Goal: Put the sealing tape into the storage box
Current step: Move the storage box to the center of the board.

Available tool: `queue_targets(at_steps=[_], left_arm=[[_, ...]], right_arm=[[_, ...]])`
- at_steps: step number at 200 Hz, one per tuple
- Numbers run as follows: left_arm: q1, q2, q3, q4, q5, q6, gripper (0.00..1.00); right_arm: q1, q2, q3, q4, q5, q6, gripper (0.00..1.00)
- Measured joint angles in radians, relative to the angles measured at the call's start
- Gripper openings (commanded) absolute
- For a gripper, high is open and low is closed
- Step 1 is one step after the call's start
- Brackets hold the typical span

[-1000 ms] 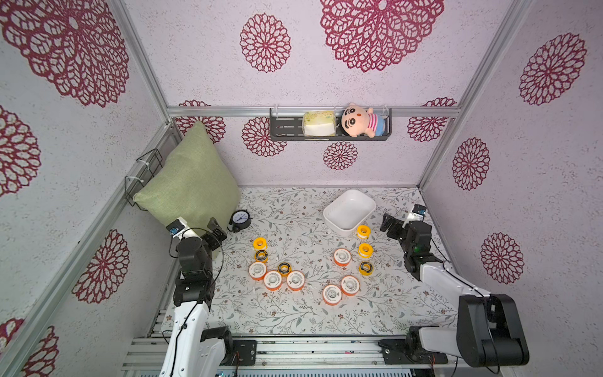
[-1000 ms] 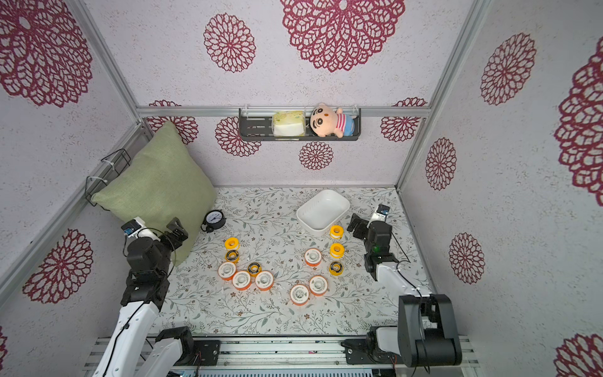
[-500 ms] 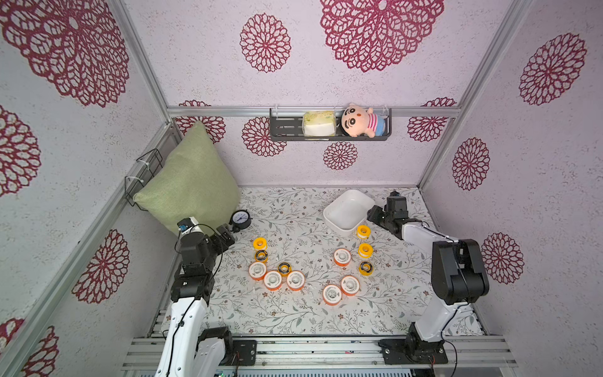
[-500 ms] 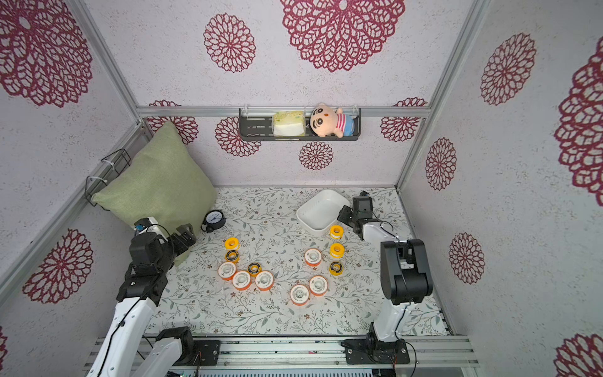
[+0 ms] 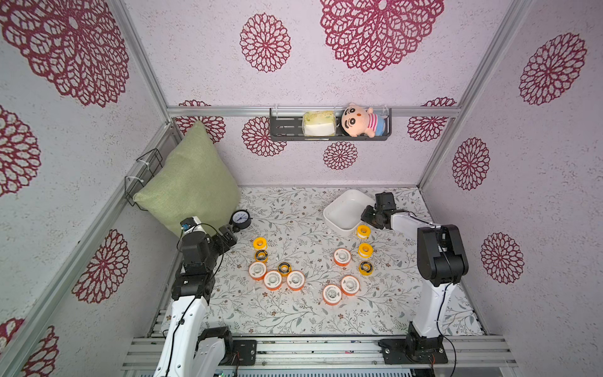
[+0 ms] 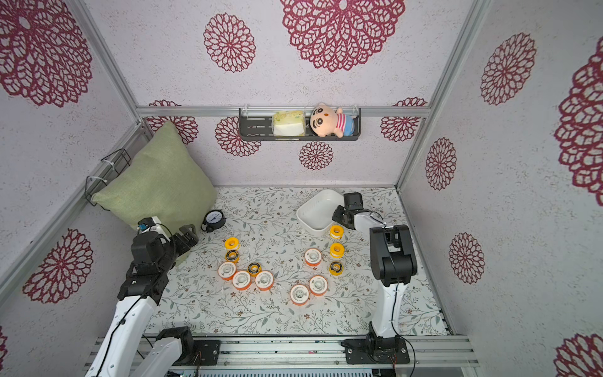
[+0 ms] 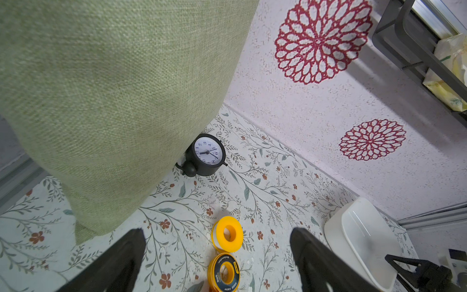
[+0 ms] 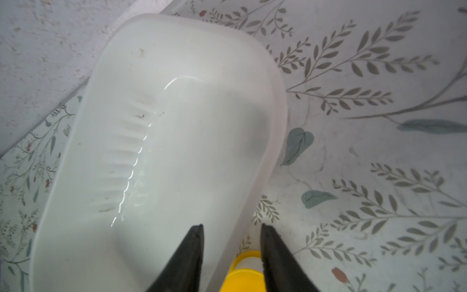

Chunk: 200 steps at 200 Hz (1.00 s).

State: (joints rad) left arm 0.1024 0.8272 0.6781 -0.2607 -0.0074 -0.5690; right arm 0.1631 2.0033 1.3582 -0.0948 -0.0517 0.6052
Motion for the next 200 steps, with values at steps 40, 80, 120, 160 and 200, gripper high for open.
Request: queue_targets(at_steps=[40,80,120,160,200], left_arm=[[-0.003,0.000,0.000,0.000,0.000,0.000,0.97],[-0.008,0.006,0.000,-0.003,0.000,0.002,0.97],[-0.018,0.007,0.000,-0.008,-0.001,0.009,0.97],[-0.032,0.007,0.000,-0.015,-0.002,0.018,0.98],[-0.061,0.008,0.001,-0.019,-0.002,0.027,0.97]], right_arm=[[0.014,0.024,0.045,-0.018,-0.006,0.006,0.22],[0.041,0.054,0.108,-0.034,-0.022,0.007,0.14],[0.074,0.108,0.179,-0.037,-0.061,0.018,0.04],[0.121,0.155,0.247,-0.047,-0.086,0.020,0.01],[0.174,0.158,0.260,-0.071,-0.084,0.007,0.01]])
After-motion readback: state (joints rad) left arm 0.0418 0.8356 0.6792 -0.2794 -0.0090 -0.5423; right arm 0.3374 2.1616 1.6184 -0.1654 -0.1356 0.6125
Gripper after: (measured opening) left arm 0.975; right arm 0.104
